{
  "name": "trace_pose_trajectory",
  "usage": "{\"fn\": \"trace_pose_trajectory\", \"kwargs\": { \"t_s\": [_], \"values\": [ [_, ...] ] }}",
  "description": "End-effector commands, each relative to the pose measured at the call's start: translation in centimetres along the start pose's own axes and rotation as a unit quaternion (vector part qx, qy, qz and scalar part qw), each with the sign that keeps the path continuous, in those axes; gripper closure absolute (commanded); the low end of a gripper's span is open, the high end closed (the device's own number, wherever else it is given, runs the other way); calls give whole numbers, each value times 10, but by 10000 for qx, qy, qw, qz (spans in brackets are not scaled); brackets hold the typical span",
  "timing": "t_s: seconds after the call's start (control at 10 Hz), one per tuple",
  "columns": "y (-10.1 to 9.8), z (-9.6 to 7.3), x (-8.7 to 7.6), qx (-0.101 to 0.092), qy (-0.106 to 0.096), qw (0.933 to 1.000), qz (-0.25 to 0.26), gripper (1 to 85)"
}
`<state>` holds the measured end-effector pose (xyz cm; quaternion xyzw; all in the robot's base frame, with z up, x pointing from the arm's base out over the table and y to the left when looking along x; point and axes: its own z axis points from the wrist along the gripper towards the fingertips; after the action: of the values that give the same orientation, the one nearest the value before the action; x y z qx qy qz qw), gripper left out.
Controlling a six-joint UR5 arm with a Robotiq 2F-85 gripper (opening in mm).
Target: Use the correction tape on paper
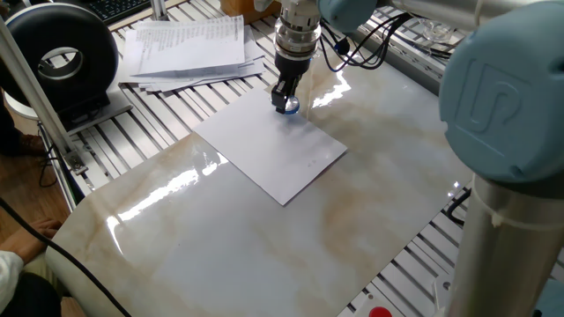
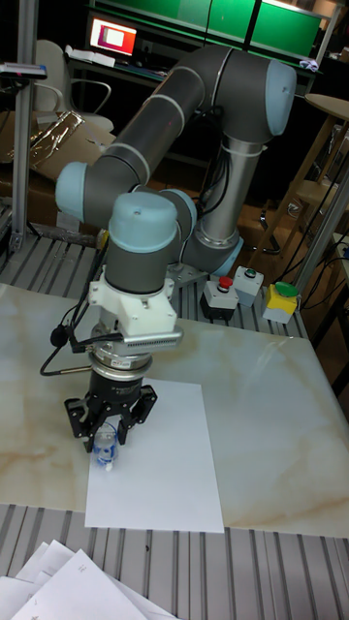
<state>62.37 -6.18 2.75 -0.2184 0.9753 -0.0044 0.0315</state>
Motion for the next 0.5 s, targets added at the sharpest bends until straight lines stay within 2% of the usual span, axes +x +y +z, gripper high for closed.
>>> {"fn": "trace_pose_trajectory", "kwargs": {
  "t_s": [0.0, 0.1, 0.3, 0.4],
  "values": [
    [0, -12, 27, 259, 506, 9984, 78, 840],
    [-3, -16, 38, 452, 715, 9963, 141, 840],
    [-13, -22, 53, 872, 1009, 9911, -18, 840],
    [-11, -24, 61, 861, 1147, 9896, -62, 840]
  ]
}}
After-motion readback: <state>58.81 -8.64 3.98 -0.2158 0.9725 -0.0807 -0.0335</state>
